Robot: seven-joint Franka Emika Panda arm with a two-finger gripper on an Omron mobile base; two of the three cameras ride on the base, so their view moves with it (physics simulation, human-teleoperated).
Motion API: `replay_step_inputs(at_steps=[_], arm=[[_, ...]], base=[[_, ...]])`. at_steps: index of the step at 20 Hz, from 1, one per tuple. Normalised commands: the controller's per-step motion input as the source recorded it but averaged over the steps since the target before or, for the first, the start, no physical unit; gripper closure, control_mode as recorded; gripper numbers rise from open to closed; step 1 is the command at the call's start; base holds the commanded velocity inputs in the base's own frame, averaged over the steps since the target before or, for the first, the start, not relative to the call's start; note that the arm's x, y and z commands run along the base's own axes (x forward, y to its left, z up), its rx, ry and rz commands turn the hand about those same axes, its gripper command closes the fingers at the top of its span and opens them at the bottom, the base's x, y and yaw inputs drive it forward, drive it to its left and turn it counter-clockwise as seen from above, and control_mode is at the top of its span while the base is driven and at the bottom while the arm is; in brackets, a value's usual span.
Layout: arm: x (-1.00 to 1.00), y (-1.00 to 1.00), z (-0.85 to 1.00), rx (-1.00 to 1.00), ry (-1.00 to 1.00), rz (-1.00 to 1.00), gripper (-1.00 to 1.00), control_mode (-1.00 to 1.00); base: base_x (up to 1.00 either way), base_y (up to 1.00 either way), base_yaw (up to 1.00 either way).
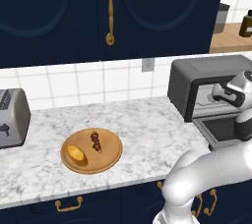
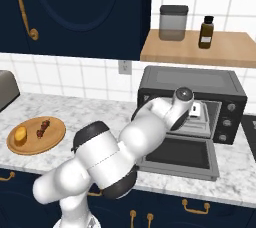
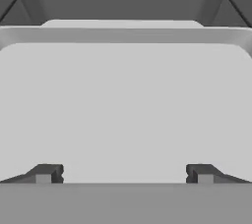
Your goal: Pick up the kebab skewer and baguette bread, and place them inside the toaster oven. Close the toaster oven door and start by setting the timer.
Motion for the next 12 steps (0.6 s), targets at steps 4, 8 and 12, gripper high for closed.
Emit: replay_step_inputs(at_steps=[4, 8, 12], arm=[[-0.65, 0.00, -0.78, 0.00, 0.18, 0.00, -1.00, -1.00], [-0.59, 0.00, -0.64, 0.00, 0.12, 0.00, -1.00, -1.00], [-0.51, 0.00, -0.50, 0.00, 0.06, 0.00, -1.00, -1.00]], base=[[0.00, 0.00, 0.00], [0.00, 0.00, 0.00], [0.00, 0.00, 0.00]])
